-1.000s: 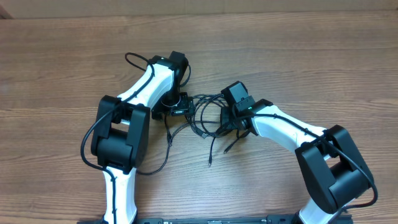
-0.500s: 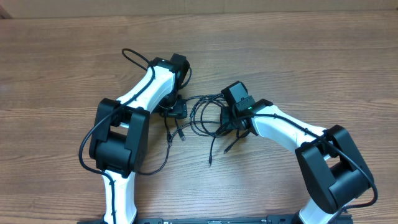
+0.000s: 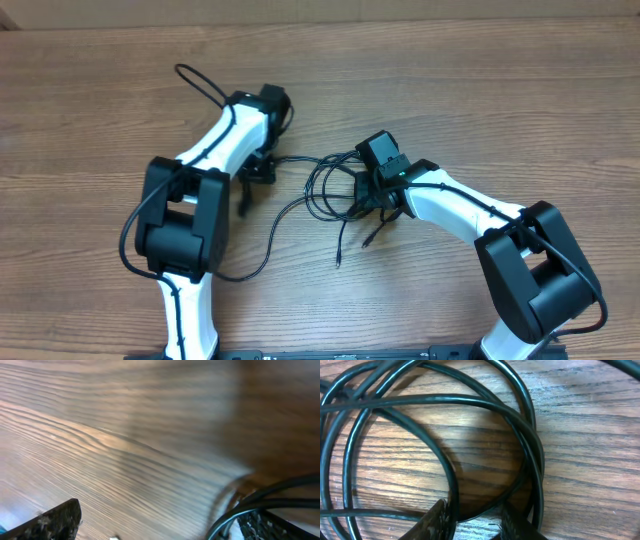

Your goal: Untangle cables

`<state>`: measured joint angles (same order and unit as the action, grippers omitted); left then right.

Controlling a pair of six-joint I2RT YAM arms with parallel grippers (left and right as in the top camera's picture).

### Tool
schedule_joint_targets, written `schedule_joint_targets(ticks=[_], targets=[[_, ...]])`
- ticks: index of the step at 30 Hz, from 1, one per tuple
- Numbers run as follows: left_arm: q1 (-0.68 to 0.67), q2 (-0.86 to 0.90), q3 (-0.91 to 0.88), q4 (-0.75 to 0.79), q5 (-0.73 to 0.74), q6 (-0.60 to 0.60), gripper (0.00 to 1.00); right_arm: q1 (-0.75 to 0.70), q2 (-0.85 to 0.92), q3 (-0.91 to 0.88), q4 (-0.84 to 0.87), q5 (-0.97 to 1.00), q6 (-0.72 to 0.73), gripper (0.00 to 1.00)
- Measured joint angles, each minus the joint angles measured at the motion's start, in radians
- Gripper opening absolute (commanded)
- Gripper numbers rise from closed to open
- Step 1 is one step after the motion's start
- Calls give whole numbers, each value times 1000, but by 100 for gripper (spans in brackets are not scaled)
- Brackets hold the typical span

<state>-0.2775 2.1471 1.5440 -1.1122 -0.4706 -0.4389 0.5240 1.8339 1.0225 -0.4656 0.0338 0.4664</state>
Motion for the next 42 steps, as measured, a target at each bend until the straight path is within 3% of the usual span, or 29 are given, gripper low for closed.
schedule_joint_targets(ticks=[7,15,25,31,36,42], targets=[[84,-2,0,101,6,16,100,0,0,-1,0,0,0,32],[127,-8,0,276,270,174,100,0,0,-1,0,0,0,32],[125,2,-1,292,449,260,100,0,0,-2,5,-4,-8,29],[124,3,14,243,503,344,100,-5,0,-9,43,-113,-169,50],[113,21,59,179,548,365,100,-7,0,-9,43,-217,-297,56],[69,32,80,135,569,368,100,-6,0,-9,39,-261,-353,64]])
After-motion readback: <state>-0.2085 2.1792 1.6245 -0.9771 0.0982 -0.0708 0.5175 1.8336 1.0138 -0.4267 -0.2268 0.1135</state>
